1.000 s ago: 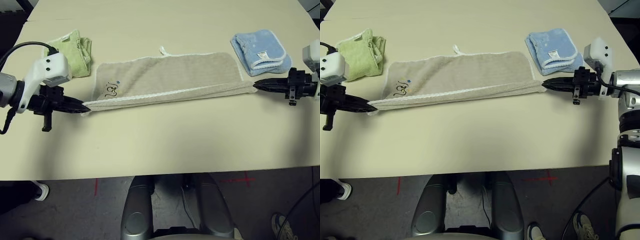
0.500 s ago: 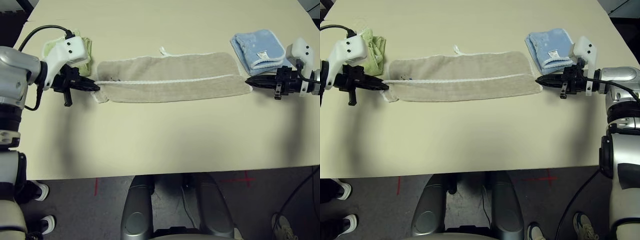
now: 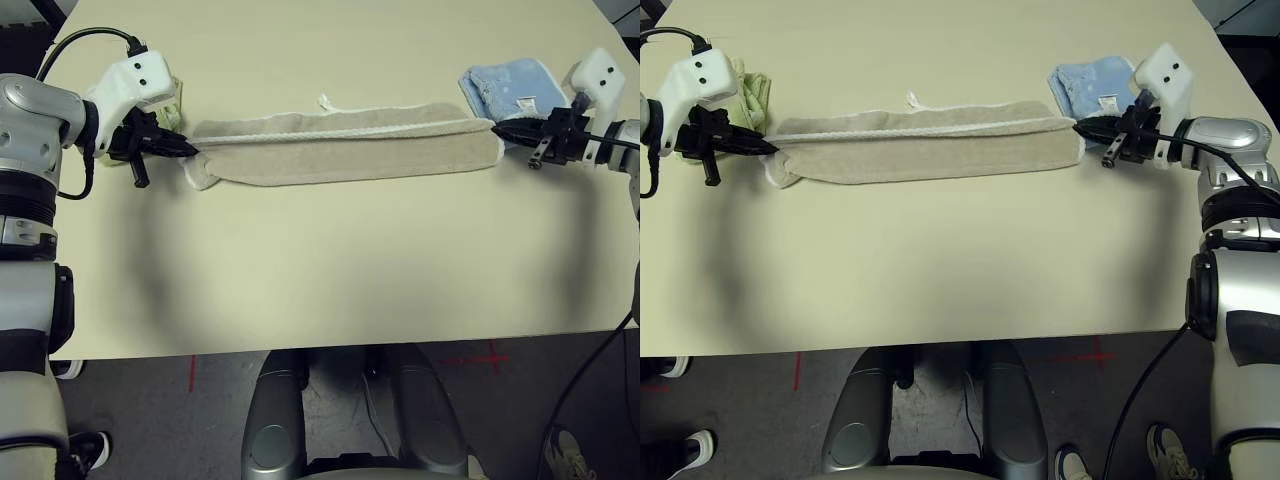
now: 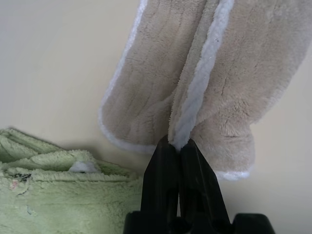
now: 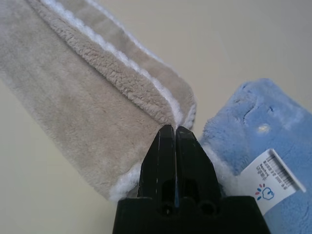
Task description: Fold the towel and set it aside.
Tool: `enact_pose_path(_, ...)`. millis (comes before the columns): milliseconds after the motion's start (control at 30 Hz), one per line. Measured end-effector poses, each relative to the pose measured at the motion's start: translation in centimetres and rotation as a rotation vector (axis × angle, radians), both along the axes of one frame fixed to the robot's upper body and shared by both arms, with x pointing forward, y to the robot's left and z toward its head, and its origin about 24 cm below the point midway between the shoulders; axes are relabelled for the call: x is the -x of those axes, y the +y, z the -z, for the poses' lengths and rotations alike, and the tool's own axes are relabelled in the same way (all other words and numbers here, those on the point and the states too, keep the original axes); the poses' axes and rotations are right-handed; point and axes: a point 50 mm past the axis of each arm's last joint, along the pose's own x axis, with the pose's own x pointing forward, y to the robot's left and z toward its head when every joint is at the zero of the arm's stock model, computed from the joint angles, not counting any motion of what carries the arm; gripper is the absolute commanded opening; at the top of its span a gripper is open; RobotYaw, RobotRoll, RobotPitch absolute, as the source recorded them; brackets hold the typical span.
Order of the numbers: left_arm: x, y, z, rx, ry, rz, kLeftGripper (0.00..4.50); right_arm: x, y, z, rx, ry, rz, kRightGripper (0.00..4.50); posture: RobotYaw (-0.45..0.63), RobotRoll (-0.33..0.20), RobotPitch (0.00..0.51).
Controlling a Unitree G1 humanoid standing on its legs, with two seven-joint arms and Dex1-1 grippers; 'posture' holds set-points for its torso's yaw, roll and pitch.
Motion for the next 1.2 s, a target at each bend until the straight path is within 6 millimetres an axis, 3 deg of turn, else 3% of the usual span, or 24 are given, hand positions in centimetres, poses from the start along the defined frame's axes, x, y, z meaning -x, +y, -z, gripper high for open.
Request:
enact_pose_path(300, -1.1, -0.3, -0.5, -0.011, -0.086, -0.053, 0.02, -0.8, 1.0, -0.8, 0.038, -0.047, 0.053, 0.0, 0.04, 0.0, 0.318)
enact_pose_path(733, -1.9, -0.7, 0.3, -0.057, -0.101, -0.078, 0.02, -1.4, 1.7, 0.4, 0.135, -0.021, 0.097, 0.0, 0.02, 0.0, 0.32)
enact_pose_path(867, -1.9, -0.6, 0.6, -0.092, -0.078, -0.081, 1.08, -1.6, 2.0, 0.5, 0.135, -0.034, 0.117, 1.13, 0.02, 0.0, 0.316)
enact_pose_path(1167, -1.5, 0.4, -0.2, -0.109, -0.111, -0.116, 4.46, -1.7, 2.1, 0.0, 0.102, -0.064, 0.14, 4.4, 0.02, 0.0, 0.312)
enact_pose_path(1200, -1.4, 0.6, -0.4, -0.11, -0.123, -0.126, 4.49, -1.7, 2.0, -0.1, 0.09, -0.07, 0.145, 4.45, 0.02, 0.0, 0.311)
